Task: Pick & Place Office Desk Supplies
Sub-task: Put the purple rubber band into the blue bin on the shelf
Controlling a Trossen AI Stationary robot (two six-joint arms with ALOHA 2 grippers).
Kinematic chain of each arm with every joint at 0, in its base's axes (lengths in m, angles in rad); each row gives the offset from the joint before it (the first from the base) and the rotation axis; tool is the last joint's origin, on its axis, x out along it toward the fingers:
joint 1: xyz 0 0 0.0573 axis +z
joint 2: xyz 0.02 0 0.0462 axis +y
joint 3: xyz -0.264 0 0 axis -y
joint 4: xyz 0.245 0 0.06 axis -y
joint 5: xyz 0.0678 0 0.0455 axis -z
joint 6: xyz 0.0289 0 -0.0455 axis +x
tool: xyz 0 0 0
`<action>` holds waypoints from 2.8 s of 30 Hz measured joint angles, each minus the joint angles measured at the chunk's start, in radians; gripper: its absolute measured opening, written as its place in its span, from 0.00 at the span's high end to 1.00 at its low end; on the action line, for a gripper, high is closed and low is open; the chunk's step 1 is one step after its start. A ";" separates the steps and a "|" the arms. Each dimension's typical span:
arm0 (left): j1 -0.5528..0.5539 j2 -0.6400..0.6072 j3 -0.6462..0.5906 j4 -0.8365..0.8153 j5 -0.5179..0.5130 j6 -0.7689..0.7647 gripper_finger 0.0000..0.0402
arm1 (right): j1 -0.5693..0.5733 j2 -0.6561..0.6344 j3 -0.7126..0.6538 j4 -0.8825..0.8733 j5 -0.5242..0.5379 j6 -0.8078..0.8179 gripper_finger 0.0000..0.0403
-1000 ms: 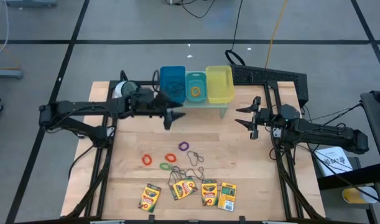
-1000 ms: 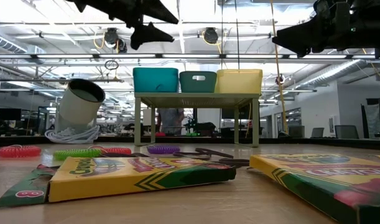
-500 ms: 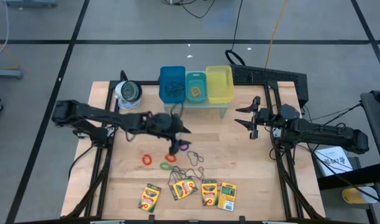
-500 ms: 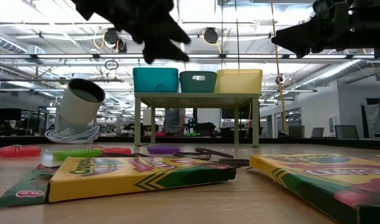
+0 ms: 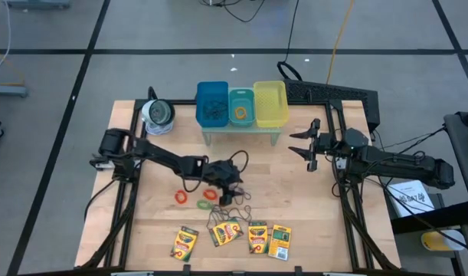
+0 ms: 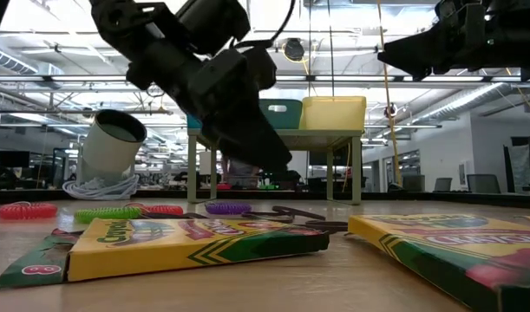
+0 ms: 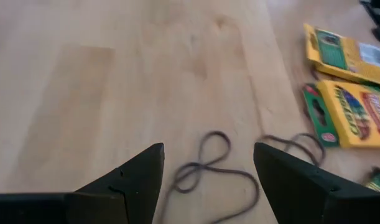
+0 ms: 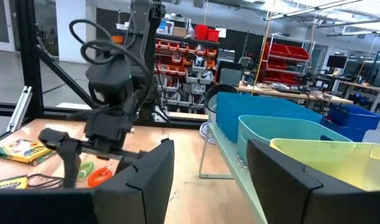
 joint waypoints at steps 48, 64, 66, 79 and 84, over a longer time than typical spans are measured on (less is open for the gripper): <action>-0.005 0.102 -0.003 0.093 -0.091 0.268 0.98 | 0.000 0.011 0.000 0.024 0.000 0.004 0.52; 0.012 -0.194 0.000 -0.056 -0.092 0.274 0.97 | 0.000 0.012 0.000 0.025 0.001 0.004 0.52; 0.011 -0.230 0.000 -0.061 -0.095 0.240 0.95 | 0.000 0.012 0.000 0.026 0.001 0.004 0.52; 0.011 -0.486 0.000 -0.049 -0.140 0.102 0.94 | 0.000 0.012 0.000 0.028 0.000 0.004 0.52; 0.011 -0.559 0.000 -0.037 -0.160 0.107 0.97 | 0.000 0.012 0.000 0.030 0.000 0.004 0.52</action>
